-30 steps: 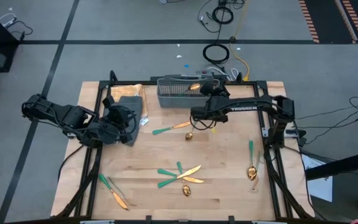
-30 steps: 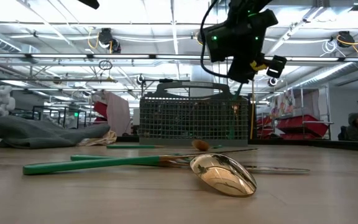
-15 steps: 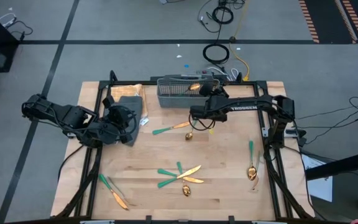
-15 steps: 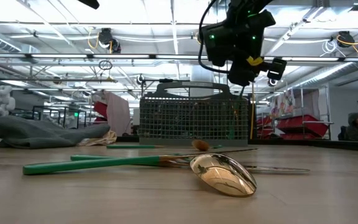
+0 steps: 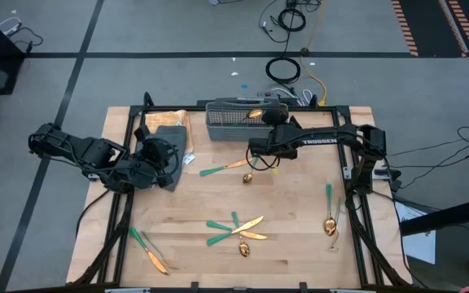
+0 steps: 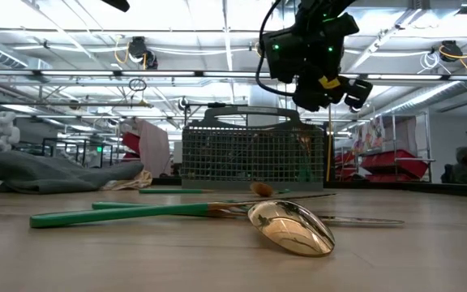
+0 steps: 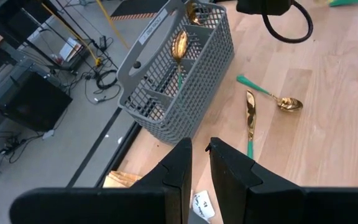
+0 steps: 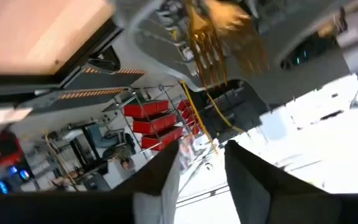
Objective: Sort silverware
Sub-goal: Put the green fork into the gray silverware basket
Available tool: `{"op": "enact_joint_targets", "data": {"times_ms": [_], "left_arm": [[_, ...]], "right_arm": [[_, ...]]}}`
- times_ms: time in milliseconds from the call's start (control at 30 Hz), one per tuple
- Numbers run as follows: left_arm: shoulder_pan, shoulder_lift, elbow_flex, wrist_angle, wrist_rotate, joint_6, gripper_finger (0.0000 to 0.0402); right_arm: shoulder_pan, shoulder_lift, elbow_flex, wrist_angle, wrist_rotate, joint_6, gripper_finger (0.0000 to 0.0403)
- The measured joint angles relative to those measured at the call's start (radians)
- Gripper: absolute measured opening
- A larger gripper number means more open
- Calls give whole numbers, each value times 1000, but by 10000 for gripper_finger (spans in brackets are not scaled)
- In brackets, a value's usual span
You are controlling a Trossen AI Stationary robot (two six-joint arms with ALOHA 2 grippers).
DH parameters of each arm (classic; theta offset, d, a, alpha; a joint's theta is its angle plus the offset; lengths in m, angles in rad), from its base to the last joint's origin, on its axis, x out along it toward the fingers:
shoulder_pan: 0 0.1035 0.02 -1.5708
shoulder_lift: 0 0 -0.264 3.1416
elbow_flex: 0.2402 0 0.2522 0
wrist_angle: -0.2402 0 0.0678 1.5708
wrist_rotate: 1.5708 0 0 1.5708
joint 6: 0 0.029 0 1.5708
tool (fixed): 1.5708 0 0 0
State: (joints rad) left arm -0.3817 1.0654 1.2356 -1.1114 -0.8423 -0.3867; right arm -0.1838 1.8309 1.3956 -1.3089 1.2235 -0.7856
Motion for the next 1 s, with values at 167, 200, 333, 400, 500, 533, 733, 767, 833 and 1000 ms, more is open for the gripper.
{"op": "enact_joint_targets", "data": {"times_ms": [167,200,333,400,500,533,733,767,833,1000], "left_arm": [[1,0,0,1,85,25,63],[1,0,0,2,111,14,63],[2,19,0,2,310,-42,63],[-2,50,0,2,426,-54,63],[-26,126,0,1,545,-56,63],[-36,163,0,1,576,-50,63],[-109,388,0,-51,745,-44,63],[-126,420,0,-56,765,-44,63],[-163,477,0,-56,794,-44,63],[-251,570,0,-41,859,-85,63]], "right_arm": [[17,-40,51,-7,41,89,141],[23,-54,73,-7,42,106,143],[53,-122,153,-6,29,177,144],[71,-163,185,-6,28,208,144],[94,-222,225,1,-21,262,144],[100,-242,233,2,-47,287,144],[132,-344,238,6,-176,420,144],[137,-354,238,5,-193,436,144],[148,-372,238,1,-218,464,144],[169,-388,238,-4,-239,499,144]]}}
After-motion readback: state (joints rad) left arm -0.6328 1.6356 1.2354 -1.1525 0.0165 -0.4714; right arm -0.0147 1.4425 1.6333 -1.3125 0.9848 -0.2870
